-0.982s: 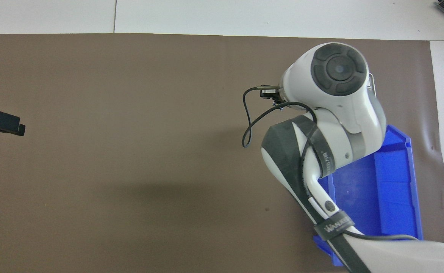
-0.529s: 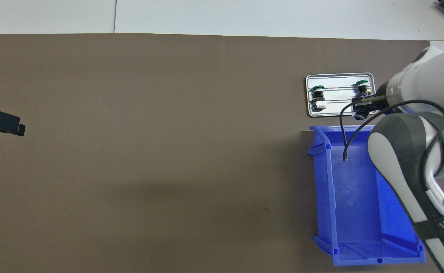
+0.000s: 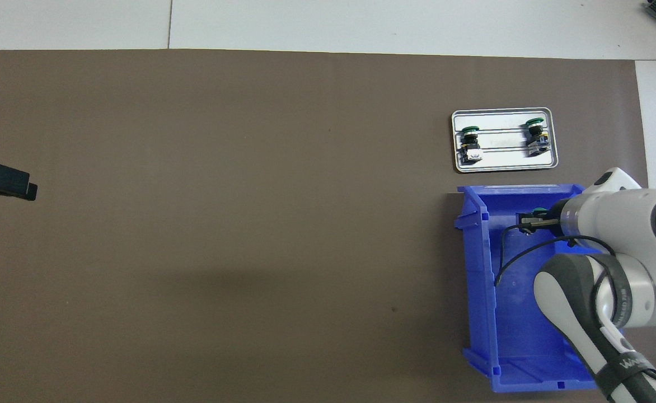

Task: Place and press button with both arms

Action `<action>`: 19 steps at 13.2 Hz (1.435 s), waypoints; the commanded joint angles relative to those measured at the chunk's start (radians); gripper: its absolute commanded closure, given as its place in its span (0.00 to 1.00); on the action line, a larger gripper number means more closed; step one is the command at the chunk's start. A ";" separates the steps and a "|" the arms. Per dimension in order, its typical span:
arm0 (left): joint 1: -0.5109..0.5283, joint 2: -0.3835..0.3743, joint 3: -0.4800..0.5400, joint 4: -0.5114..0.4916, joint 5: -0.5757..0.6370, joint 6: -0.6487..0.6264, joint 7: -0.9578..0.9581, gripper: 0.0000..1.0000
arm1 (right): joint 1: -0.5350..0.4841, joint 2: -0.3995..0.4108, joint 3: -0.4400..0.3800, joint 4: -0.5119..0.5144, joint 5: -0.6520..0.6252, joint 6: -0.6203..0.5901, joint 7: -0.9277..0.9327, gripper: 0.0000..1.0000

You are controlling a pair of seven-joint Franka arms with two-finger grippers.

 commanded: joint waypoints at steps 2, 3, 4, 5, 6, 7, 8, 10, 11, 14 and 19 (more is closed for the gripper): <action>0.007 -0.026 -0.005 -0.028 0.014 0.004 -0.001 0.00 | -0.018 -0.041 0.015 -0.110 0.006 0.091 0.024 1.00; 0.007 -0.026 -0.005 -0.028 0.014 0.004 -0.001 0.00 | -0.018 -0.041 0.015 -0.115 0.006 0.090 0.037 0.88; 0.007 -0.026 -0.005 -0.028 0.014 0.004 -0.001 0.00 | -0.018 -0.040 0.015 -0.115 0.006 0.083 0.038 0.26; 0.007 -0.026 -0.005 -0.028 0.014 0.004 -0.001 0.00 | -0.018 -0.040 0.015 -0.112 0.006 0.079 0.038 0.00; 0.007 -0.026 -0.005 -0.028 0.014 0.004 -0.003 0.00 | -0.018 -0.040 0.015 -0.104 0.006 0.074 0.038 0.00; 0.007 -0.026 -0.005 -0.028 0.014 0.005 -0.001 0.00 | -0.016 -0.044 0.017 -0.084 0.006 0.073 0.043 0.00; 0.007 -0.026 -0.005 -0.028 0.014 0.005 -0.001 0.00 | -0.014 -0.050 0.017 -0.046 0.006 0.032 0.052 0.00; 0.007 -0.026 -0.005 -0.028 0.014 0.004 -0.001 0.00 | -0.007 -0.052 0.017 0.098 0.006 -0.152 0.057 0.00; 0.007 -0.026 -0.005 -0.028 0.014 0.004 -0.001 0.00 | -0.005 -0.047 0.017 0.178 0.009 -0.239 0.057 0.00; 0.007 -0.026 -0.005 -0.028 0.014 0.005 -0.001 0.00 | -0.005 -0.044 0.020 0.345 0.025 -0.416 0.057 0.00; 0.007 -0.026 -0.005 -0.028 0.014 0.004 -0.003 0.00 | -0.048 -0.001 0.012 0.668 0.097 -0.740 0.066 0.00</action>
